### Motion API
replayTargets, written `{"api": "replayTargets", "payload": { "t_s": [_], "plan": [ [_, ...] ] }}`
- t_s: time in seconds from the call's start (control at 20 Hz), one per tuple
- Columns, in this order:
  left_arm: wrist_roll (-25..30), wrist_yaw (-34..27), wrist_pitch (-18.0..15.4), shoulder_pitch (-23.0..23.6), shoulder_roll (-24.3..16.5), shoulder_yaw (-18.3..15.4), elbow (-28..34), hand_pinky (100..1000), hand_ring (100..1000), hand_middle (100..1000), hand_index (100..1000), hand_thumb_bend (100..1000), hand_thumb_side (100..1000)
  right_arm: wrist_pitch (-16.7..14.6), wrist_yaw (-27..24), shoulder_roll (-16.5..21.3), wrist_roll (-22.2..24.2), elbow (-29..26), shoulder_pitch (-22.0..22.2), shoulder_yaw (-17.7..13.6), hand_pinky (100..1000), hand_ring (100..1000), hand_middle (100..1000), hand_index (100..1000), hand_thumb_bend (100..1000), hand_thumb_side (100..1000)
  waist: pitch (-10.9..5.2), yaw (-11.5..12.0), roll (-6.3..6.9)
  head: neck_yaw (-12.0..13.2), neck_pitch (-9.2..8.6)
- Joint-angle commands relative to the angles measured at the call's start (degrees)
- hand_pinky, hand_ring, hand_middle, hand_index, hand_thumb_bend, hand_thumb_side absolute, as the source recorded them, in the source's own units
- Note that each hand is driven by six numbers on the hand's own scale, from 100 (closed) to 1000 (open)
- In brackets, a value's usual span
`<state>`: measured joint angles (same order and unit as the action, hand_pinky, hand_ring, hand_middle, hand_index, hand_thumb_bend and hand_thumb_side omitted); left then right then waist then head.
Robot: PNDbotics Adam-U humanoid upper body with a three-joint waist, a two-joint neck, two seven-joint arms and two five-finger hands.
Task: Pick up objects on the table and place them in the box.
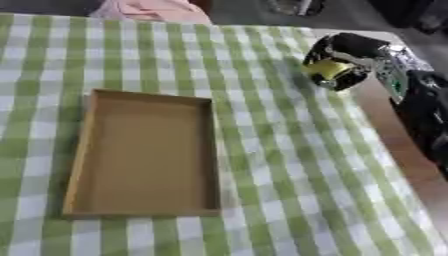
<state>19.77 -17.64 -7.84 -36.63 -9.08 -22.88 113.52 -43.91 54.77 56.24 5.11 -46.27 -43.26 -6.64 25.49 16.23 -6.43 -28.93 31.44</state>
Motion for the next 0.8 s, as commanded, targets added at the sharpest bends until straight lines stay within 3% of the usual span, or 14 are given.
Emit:
{"api": "replayTargets", "payload": {
  "t_s": [0.05, 0.8],
  "plan": [
    [-0.19, 0.11, 0.11, -0.81, -1.00, -0.03, 1.07, 528, 673, 693, 583, 100, 740, -0.09, -1.29, 2.54, -0.63, -0.30, -0.24, -0.17, 533, 534, 522, 714, 100, 100, -1.57, -0.14, 0.23, -0.26, -0.25],
    [-1.15, 0.45, 0.37, -0.55, -0.64, 0.74, 1.07, 533, 675, 693, 587, 100, 721, -2.13, -2.90, 2.04, -0.03, -4.65, -1.66, 1.98, 524, 532, 520, 705, 100, 100, -3.67, -1.28, 0.09, 0.20, 2.00]
  ]
}}
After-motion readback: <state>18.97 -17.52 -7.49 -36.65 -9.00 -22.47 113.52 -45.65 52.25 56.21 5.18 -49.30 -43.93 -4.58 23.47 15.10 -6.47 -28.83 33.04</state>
